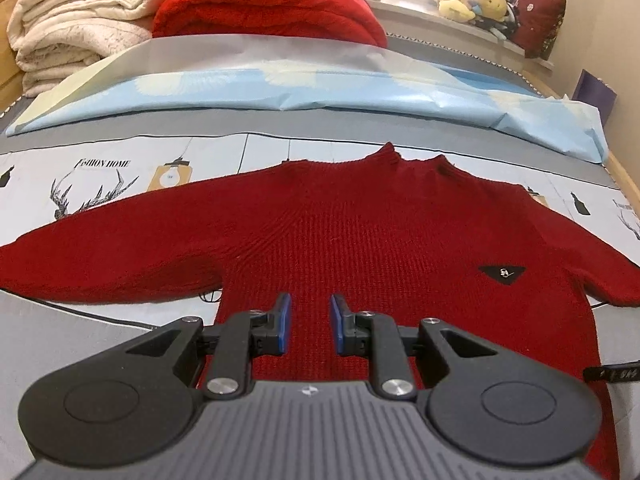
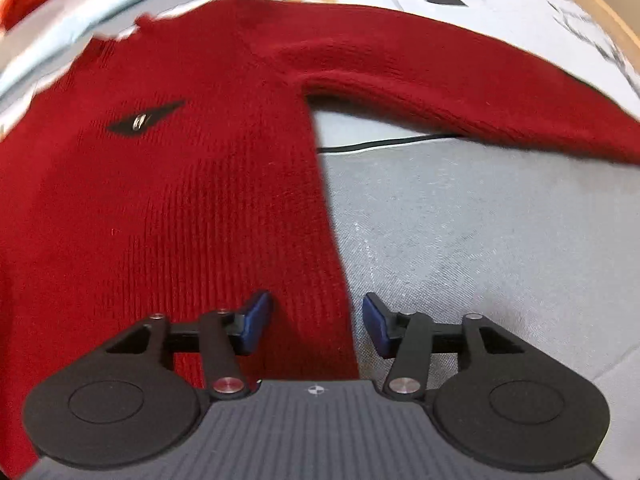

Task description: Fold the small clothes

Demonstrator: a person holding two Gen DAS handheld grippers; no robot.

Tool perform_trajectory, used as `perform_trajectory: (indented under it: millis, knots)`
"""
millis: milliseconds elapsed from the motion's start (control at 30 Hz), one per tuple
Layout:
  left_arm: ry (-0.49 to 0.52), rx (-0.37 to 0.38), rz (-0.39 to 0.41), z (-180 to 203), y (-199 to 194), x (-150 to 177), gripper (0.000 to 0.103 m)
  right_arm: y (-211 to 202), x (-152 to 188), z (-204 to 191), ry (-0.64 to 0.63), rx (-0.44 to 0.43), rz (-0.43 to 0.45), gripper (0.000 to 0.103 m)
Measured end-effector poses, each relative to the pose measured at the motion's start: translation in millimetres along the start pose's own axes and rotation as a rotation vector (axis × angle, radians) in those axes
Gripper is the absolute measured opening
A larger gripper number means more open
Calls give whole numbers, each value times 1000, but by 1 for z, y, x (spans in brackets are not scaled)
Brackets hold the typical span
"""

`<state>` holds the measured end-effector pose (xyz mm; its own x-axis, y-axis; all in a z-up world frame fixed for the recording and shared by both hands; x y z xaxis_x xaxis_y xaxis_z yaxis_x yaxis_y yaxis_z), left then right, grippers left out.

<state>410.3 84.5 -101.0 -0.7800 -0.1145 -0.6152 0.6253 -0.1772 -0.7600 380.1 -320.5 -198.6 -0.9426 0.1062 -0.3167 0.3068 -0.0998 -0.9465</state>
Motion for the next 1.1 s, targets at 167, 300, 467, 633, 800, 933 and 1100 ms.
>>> perform_trajectory:
  millis: [167, 300, 467, 633, 800, 933, 1100]
  knots:
    - [-5, 19, 12, 1, -2, -2, 23, -32, -19, 14, 104, 0, 95, 53]
    - [-3, 36, 13, 7, 0, -1, 28, -66, -35, 10, 113, 31, 194, 53]
    - [14, 55, 9, 19, 6, 2, 48, -97, -54, 2, 134, 26, 287, 53]
    - [32, 85, 62, 38, 6, -2, 67, -107, -63, -2, 160, 37, 309, 53]
    - [44, 83, 148, 54, 4, -10, 76, -101, -69, 0, 200, 53, 307, 53]
    - [57, 105, 154, 64, 10, -12, 76, -87, -73, 6, 239, 64, 301, 53]
    - [46, 121, 108, 63, 23, -8, 76, -66, -76, 11, 266, 58, 274, 53]
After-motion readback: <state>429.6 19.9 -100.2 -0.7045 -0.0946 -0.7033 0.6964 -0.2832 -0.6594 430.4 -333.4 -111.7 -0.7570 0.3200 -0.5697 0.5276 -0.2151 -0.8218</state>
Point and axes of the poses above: each gripper's, at about its wrist camera, not at the fingertips, and y roughly the way its jaws point, z to its right, x to its underside, the point moved 4 cm from there along y, roughly the way its jaws point, and after that the axes turned 12 degrees about x, right-handed, at the moved point
